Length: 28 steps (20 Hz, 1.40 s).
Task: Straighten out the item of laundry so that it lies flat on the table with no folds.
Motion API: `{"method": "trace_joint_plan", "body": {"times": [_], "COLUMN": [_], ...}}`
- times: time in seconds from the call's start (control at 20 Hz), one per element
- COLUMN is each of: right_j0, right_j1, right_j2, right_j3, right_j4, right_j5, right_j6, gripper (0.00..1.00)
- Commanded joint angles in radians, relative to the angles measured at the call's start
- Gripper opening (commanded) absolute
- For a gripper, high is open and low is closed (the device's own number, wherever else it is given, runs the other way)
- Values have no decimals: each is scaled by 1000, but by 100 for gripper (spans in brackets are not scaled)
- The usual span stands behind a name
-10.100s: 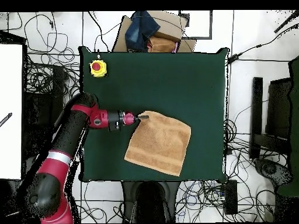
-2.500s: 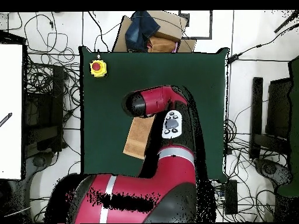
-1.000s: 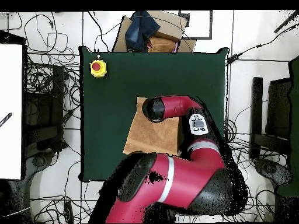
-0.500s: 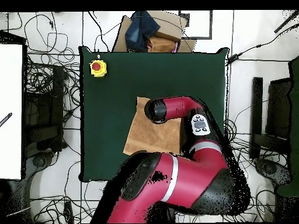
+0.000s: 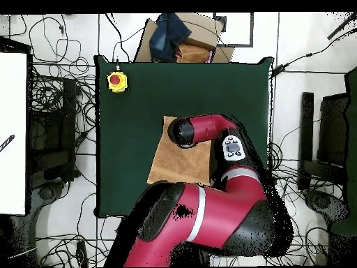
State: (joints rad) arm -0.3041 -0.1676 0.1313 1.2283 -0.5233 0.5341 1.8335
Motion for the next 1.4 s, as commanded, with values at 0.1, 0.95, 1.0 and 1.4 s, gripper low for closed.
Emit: {"method": "trace_joint_plan", "body": {"times": [0.1,0.95,1.0,1.4], "right_j0": [19,-79,-90,-95], "right_j1": [-142,-76,-62,-39], "right_j2": [-70,-12,3,26], "right_j3": [114,44,36,33], "right_j4": [-64,-115,-116,-114], "right_j5": [185,160,149,142], "right_j6": [-123,-165,-175,-143], "gripper": [100,100,100,100]}}
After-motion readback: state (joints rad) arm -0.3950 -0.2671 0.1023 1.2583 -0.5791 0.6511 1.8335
